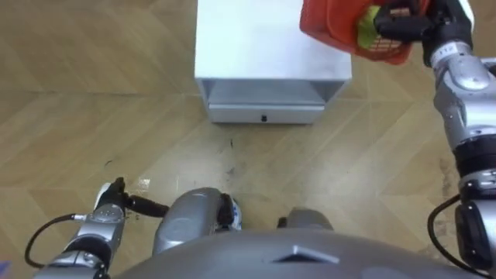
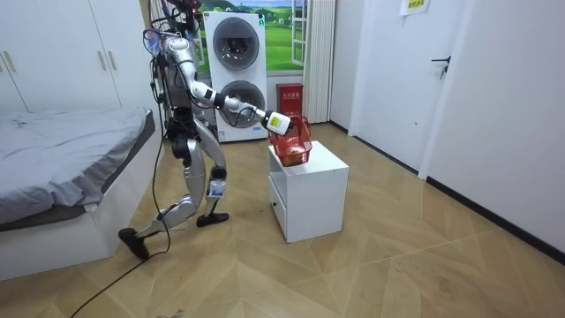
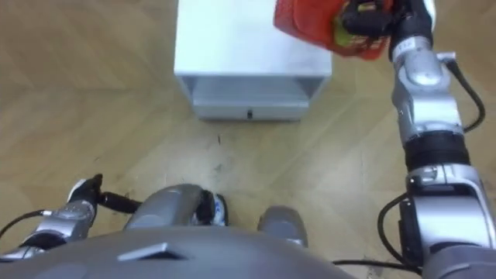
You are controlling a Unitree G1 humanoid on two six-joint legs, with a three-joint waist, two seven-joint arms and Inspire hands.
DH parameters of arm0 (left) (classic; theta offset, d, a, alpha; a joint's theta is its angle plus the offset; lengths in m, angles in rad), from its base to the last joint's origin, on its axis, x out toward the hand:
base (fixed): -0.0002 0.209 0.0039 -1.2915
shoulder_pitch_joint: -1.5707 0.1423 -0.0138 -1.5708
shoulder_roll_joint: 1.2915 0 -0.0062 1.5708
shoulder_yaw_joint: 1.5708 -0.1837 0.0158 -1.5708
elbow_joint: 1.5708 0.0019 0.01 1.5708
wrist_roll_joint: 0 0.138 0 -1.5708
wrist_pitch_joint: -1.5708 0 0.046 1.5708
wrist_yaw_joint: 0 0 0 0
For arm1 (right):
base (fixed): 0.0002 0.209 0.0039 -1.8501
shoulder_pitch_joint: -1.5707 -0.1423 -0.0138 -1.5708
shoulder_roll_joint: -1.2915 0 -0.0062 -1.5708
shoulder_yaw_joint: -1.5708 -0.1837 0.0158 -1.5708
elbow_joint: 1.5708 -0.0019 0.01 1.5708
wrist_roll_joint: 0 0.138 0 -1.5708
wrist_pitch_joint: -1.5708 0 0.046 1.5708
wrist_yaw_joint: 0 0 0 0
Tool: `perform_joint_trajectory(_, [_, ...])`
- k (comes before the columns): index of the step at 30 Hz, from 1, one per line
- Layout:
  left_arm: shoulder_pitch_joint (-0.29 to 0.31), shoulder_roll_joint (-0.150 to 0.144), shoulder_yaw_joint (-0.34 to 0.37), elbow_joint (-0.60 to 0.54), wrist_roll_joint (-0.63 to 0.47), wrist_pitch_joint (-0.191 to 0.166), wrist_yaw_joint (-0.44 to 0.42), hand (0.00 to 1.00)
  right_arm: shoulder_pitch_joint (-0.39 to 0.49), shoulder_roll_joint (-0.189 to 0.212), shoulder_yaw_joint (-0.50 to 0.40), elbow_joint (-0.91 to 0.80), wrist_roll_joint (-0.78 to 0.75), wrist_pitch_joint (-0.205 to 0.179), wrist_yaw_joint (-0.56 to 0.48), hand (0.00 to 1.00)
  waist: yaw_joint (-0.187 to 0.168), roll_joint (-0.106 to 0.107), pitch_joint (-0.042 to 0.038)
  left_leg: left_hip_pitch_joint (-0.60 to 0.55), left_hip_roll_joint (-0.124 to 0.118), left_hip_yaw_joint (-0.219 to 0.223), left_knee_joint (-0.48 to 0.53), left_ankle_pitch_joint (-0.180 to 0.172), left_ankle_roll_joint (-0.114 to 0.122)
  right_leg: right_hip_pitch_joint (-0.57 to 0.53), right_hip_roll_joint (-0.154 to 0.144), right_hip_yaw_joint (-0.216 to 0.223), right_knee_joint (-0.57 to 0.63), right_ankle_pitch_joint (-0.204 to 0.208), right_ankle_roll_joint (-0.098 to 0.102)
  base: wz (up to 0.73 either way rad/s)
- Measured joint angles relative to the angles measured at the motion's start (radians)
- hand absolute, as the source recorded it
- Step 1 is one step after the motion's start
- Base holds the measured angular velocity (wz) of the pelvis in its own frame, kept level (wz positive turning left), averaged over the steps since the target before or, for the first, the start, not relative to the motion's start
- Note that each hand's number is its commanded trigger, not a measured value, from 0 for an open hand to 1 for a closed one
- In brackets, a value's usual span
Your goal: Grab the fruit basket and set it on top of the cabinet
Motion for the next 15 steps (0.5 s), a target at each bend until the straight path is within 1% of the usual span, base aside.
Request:
perform_joint_trajectory(1, [0.009, 0.001, 0.000, -0.001, 0.000, -0.001, 0.001, 0.00, 0.001, 0.000, -0.001, -0.005, 0.000, 0.000, -0.001, 1.00, -0.006, 0.006, 0.0006, 0.034, 0.018, -0.017, -0.032, 0.010, -0.017, -0.008, 0.010, -0.021, -0.137, -0.031, -0.006, -0.08])
perform_joint_trajectory(2, [0.010, 0.001, 0.000, -0.001, 0.000, -0.001, 0.002, 0.00, 0.001, 0.000, -0.003, -0.006, -0.001, 0.000, -0.003, 1.00, -0.006, 0.006, 0.0005, 0.047, 0.026, -0.020, -0.046, 0.014, -0.024, -0.007, 0.012, -0.030, -0.218, -0.035, -0.010, 0.13])
perform_joint_trajectory(3, [0.013, 0.000, 0.000, 0.001, 0.000, -0.004, 0.003, 0.00, 0.001, -0.001, -0.004, -0.017, -0.008, 0.000, -0.004, 1.00, -0.006, 0.002, -0.0023, 0.065, 0.033, -0.031, -0.061, 0.020, -0.034, 0.002, 0.014, -0.045, -0.392, -0.022, -0.015, 0.20])
perform_joint_trajectory(4, [0.017, -0.008, 0.002, 0.009, 0.002, -0.007, 0.004, 0.00, 0.004, -0.001, -0.003, -0.029, -0.017, 0.001, -0.003, 1.00, -0.005, 0.006, -0.0074, 0.080, 0.043, -0.047, -0.076, 0.025, -0.055, 0.032, 0.018, -0.070, -0.479, -0.002, -0.047, 0.17])
perform_joint_trajectory(5, [0.019, -0.011, 0.002, 0.007, 0.002, -0.009, 0.003, 0.00, 0.009, 0.000, -0.003, -0.037, -0.017, 0.002, -0.003, 1.00, -0.003, 0.010, -0.0102, 0.095, 0.051, -0.053, -0.094, 0.034, -0.066, 0.053, 0.028, -0.087, -0.514, 0.011, -0.058, 0.14])
perform_joint_trajectory(6, [0.035, -0.012, 0.003, 0.005, 0.004, -0.014, 0.001, 0.00, 0.022, 0.000, -0.003, -0.067, -0.017, 0.002, -0.002, 1.00, 0.003, 0.022, -0.0146, 0.117, 0.070, -0.056, -0.141, 0.049, -0.084, 0.089, 0.057, -0.106, -0.583, 0.038, -0.070, 0.04])
perform_joint_trajectory(7, [0.047, -0.011, 0.024, 0.003, 0.006, -0.015, 0.000, 0.00, 0.028, 0.007, -0.003, -0.106, -0.019, 0.002, 0.000, 1.00, 0.005, 0.028, -0.0140, 0.139, 0.087, -0.056, -0.182, 0.063, -0.099, 0.123, 0.084, -0.116, -0.638, 0.062, -0.082, 0.00])
perform_joint_trajectory(9, [0.066, -0.011, 0.049, 0.003, 0.006, -0.008, -0.001, 0.00, 0.029, 0.021, -0.003, -0.156, -0.027, 0.003, 0.011, 1.00, 0.001, 0.027, -0.0138, 0.170, 0.104, -0.056, -0.229, 0.083, -0.115, 0.163, 0.110, -0.121, -0.703, 0.085, -0.094, 0.00])
perform_joint_trajectory(10, [0.078, -0.015, 0.059, 0.002, 0.007, -0.003, -0.003, 0.00, 0.031, 0.022, -0.003, -0.191, -0.040, 0.002, 0.016, 1.00, 0.001, 0.027, -0.0135, 0.195, 0.109, -0.056, -0.257, 0.088, -0.122, 0.191, 0.120, -0.127, -0.736, 0.089, -0.098, 0.00])
perform_joint_trajectory(11, [0.084, -0.018, 0.060, 0.002, 0.007, -0.001, -0.003, 0.00, 0.033, 0.022, -0.003, -0.207, -0.040, 0.002, 0.017, 1.00, 0.002, 0.027, -0.0133, 0.207, 0.112, -0.056, -0.268, 0.090, -0.124, 0.205, 0.125, -0.129, -0.748, 0.091, -0.099, 0.03])
perform_joint_trajectory(13, [0.096, -0.024, 0.075, 0.000, 0.017, -0.002, -0.018, 0.00, 0.035, 0.026, -0.003, -0.257, -0.049, 0.002, 0.021, 1.00, 0.002, 0.023, -0.0115, 0.245, 0.113, -0.061, -0.301, 0.095, -0.133, 0.247, 0.139, -0.132, -0.789, 0.093, -0.102, 0.00])
perform_joint_trajectory(15, [0.102, -0.029, 0.077, 0.000, 0.019, -0.002, -0.022, 0.00, 0.035, 0.028, -0.003, -0.277, -0.055, 0.001, 0.033, 1.00, 0.003, 0.019, -0.0102, 0.254, 0.113, -0.072, -0.311, 0.097, -0.137, 0.264, 0.146, -0.135, -0.811, 0.096, -0.105, 0.07])
